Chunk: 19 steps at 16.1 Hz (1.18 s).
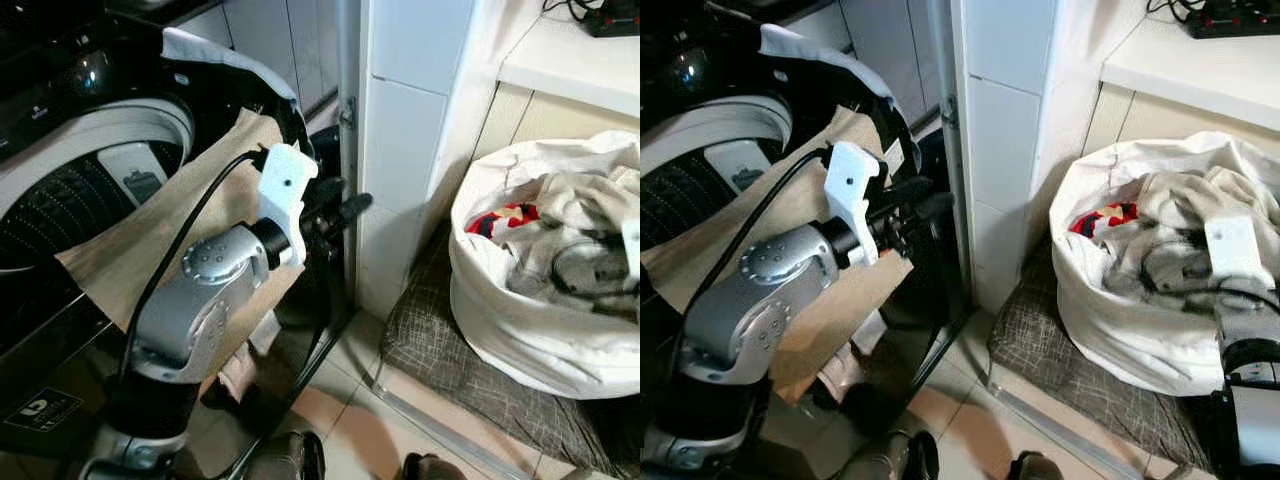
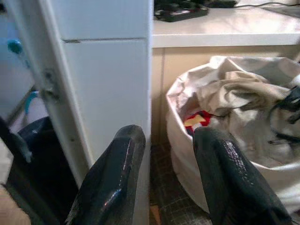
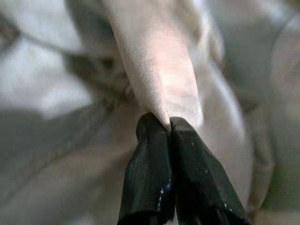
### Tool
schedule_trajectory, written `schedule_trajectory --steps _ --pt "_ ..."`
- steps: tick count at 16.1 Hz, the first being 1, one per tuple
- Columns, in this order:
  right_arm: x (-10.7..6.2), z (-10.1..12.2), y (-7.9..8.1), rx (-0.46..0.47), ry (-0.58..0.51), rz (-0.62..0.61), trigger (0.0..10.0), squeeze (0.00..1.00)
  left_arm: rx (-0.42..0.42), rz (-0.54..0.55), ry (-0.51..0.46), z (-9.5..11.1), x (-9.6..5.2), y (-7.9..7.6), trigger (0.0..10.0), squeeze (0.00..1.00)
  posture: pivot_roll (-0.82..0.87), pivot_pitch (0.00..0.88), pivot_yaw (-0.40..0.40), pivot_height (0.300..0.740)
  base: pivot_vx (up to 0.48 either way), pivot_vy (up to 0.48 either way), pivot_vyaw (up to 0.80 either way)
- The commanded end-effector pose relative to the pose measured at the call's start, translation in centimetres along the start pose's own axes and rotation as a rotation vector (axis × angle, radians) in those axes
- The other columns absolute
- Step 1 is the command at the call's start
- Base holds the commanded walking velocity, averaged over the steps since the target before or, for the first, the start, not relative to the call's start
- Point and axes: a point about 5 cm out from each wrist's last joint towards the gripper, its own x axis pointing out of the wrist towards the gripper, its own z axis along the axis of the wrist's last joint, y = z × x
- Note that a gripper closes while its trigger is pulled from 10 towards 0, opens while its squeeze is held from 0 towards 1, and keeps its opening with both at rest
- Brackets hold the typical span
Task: Clothes washing
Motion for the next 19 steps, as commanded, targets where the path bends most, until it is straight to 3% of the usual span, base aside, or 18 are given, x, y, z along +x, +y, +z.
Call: schedule_trajectory --steps 1,2,3,5,7,8,11,12,16,19 --pt "0.1 2.6 -0.3 0.057 -0.143 0.016 0.0 0.00 0.030 0.037 -0.021 0.6 0.1 0.7 10.0 0.00 0.02 0.032 0.118 0.740 0.000 0.000 0.00" --pt "-0.1 4.1 -0.2 0.081 -0.222 0.044 0.0 0.00 0.046 0.043 -0.025 0.6 0.2 0.7 10.0 0.00 0.01 0.028 0.118 0.740 0.000 0.000 0.00" --pt "-0.9 7.1 -0.3 0.129 -0.379 0.113 0.0 0.00 0.067 0.037 -0.036 0.8 0.5 0.6 10.0 0.00 0.00 0.020 0.118 0.740 0.000 0.000 0.00" --pt "-3.7 12.4 -0.7 0.225 -0.603 0.256 0.0 0.00 0.130 -0.007 -0.046 1.1 1.1 -0.2 10.0 0.00 -0.02 0.018 0.117 0.740 0.000 0.000 0.00" --pt "-6.6 16.6 -0.5 0.309 -0.728 0.457 0.0 0.00 0.101 -0.046 -0.081 1.7 1.5 -0.8 10.0 0.06 -0.03 0.022 0.120 0.740 0.000 0.000 0.00" --pt "-7.5 17.9 -0.4 0.324 -0.766 0.523 0.0 0.00 0.081 -0.059 -0.097 2.0 1.6 -0.8 10.0 1.00 -0.04 0.023 0.120 0.740 0.000 0.000 0.00" --pt "-13.1 23.6 0.0 0.338 -0.976 0.812 0.0 0.00 0.092 -0.122 -0.171 3.7 2.4 -1.7 10.0 1.00 -0.06 0.021 0.110 0.740 0.000 0.000 0.00" --pt "-14.1 24.6 0.0 0.329 -1.004 0.839 0.0 0.00 0.074 -0.137 -0.208 4.3 2.5 -2.0 10.0 1.00 -0.06 0.021 0.108 0.740 0.000 0.000 0.00" --pt "-16.0 26.4 0.7 0.380 -1.015 0.944 0.0 0.00 0.020 -0.174 -0.287 5.6 2.9 -3.2 10.0 1.00 -0.06 0.025 0.090 0.740 0.000 0.000 0.00" --pt "-16.7 26.3 3.0 0.389 -0.969 1.008 0.0 0.00 -0.040 -0.188 -0.260 5.0 3.3 -4.2 10.0 1.00 -0.06 0.025 0.079 0.740 0.000 0.000 0.00"
